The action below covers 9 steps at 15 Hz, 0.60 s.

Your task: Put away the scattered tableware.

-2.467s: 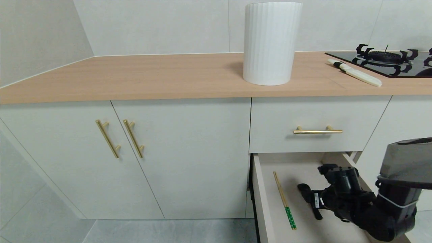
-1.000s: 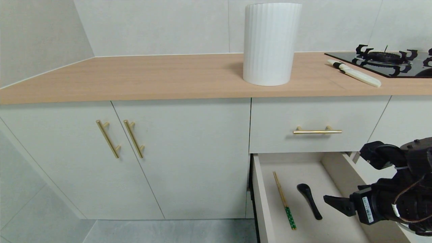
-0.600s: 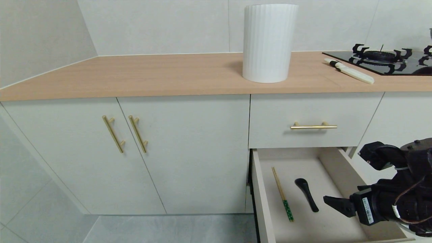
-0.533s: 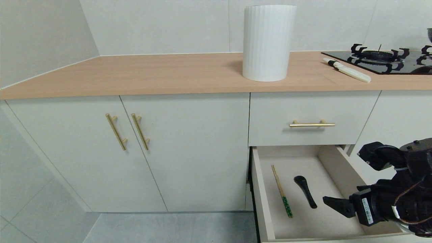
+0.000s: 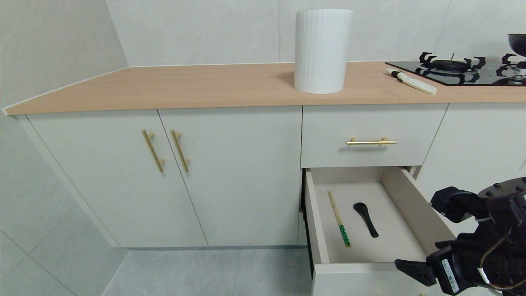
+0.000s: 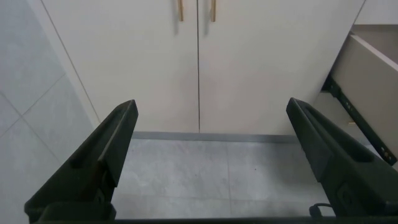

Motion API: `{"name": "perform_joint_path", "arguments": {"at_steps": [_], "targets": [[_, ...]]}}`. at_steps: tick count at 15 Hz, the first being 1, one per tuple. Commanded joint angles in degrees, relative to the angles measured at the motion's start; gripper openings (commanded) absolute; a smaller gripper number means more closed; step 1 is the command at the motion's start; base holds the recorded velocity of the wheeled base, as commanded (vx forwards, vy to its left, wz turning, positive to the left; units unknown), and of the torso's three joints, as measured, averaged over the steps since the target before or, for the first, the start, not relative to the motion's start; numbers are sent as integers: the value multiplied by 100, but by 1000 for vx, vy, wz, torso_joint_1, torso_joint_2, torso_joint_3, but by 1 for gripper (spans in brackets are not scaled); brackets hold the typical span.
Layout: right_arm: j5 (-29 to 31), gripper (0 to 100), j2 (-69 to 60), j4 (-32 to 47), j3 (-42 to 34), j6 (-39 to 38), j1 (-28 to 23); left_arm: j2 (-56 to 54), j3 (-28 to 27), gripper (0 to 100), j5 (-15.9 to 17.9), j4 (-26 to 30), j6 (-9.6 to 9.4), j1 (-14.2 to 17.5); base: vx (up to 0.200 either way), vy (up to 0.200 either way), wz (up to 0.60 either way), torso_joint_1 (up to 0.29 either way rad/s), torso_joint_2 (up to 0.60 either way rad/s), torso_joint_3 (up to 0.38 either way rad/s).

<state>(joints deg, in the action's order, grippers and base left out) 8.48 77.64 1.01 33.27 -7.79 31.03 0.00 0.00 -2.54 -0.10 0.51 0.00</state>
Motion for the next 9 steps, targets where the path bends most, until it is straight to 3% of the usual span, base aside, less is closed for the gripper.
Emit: {"name": "perform_joint_path", "arguments": {"at_steps": [1, 4, 9], "targets": [[-154, 100, 14, 312, 22, 58, 97, 0, 0, 100, -1, 1, 2, 0, 0, 0, 0, 0, 0, 0], [-277, 100, 216, 1050, 83, 375, 123, 0, 0, 100, -1, 1, 2, 0, 0, 0, 0, 0, 0, 0], [-286, 100, 1042, 1235, 136, 340, 123, 0, 0, 100, -1, 1, 2, 0, 0, 0, 0, 0, 0, 0]]}}
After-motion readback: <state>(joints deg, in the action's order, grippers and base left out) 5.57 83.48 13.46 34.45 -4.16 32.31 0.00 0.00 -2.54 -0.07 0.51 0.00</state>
